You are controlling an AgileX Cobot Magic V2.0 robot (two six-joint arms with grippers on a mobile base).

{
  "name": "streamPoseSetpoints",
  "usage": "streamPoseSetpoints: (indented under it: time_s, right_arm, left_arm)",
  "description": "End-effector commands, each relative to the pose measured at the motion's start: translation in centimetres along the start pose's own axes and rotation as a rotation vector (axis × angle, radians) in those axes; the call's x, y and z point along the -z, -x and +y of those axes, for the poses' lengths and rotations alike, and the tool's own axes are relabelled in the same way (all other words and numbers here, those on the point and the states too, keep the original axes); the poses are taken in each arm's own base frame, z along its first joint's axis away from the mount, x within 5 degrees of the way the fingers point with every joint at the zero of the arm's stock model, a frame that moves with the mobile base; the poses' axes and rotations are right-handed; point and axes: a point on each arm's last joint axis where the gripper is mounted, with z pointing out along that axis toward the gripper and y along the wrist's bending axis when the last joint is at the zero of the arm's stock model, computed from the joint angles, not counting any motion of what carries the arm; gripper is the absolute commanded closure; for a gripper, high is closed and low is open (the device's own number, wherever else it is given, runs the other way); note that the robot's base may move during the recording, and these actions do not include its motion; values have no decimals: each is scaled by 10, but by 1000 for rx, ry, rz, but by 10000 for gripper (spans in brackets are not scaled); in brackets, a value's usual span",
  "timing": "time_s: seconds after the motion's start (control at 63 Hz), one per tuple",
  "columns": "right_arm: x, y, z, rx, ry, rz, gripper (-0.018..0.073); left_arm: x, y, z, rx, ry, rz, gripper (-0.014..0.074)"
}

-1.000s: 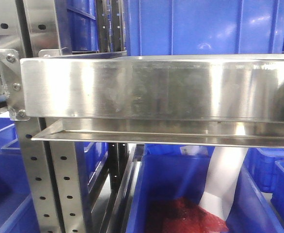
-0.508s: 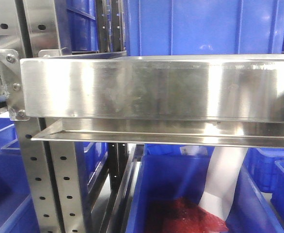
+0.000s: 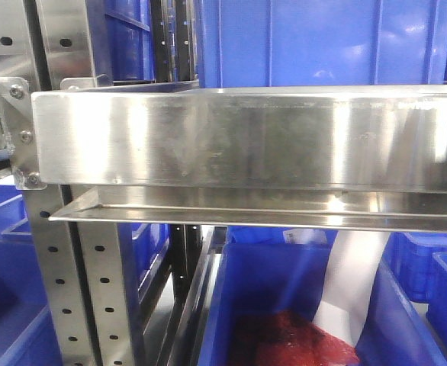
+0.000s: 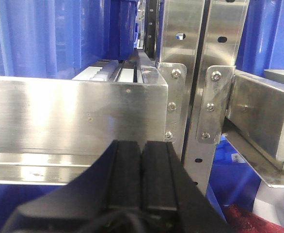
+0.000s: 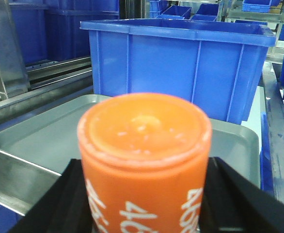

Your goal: Grab orange capacitor from left shelf to right conveyor

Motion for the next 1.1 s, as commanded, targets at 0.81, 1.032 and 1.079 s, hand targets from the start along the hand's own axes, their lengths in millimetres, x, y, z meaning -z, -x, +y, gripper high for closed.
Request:
streamPoseSetpoints:
  time_s: [0.81, 1.032, 1.079]
  right_arm:
    - [3, 18, 1, 24, 5, -124, 429]
    - [3, 18, 1, 24, 5, -124, 429]
    - [3, 18, 1, 24, 5, -124, 429]
  left_arm:
    - [1, 9, 0, 5, 3, -100, 723]
    - [1, 9, 0, 5, 3, -100, 723]
    - [1, 9, 0, 5, 3, -100, 723]
